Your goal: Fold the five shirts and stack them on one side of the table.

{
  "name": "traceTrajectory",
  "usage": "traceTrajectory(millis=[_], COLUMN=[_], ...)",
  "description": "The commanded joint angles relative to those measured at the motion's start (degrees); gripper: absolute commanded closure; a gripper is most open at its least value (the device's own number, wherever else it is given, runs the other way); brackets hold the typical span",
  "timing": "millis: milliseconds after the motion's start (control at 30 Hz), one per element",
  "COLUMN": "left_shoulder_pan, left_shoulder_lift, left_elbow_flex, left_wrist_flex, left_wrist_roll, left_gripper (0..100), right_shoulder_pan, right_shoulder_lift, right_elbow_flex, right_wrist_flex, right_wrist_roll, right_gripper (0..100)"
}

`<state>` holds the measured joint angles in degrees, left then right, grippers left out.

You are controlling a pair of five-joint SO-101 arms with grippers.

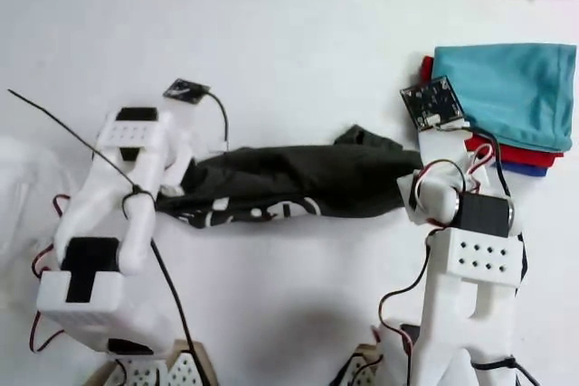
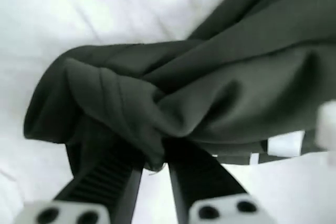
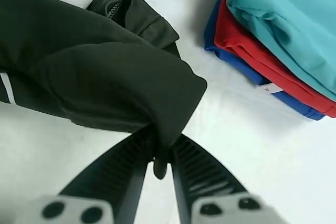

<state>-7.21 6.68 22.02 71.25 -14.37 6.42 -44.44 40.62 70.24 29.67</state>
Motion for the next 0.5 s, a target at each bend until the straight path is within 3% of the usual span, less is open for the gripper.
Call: traceTrajectory(millis=[0, 300, 467], left_shoulder_pan=[0.8, 0.4, 0.4], left_shoulder_lift=[-0.8, -0.8, -0.8], left_elbow_flex=[-4.8, -23.6, -38.6], left_wrist_flex=[5.8, 21.8, 30.7], left_wrist_roll=[0.4, 0.4, 0.5], left_gripper=[97, 97, 97], right_shoulder_pan=[-0.6, -0.6, -0.4], right_shoulder_lift=[-2.2, -2.2, -4.7], right_elbow_flex=[-0.2, -0.2, -0.4], right_wrist_flex=[-0.7, -1.5, -11.6], right_wrist_roll=[-0.1, -0.2, -5.5], right_gripper=[97.8, 97.8, 97.8])
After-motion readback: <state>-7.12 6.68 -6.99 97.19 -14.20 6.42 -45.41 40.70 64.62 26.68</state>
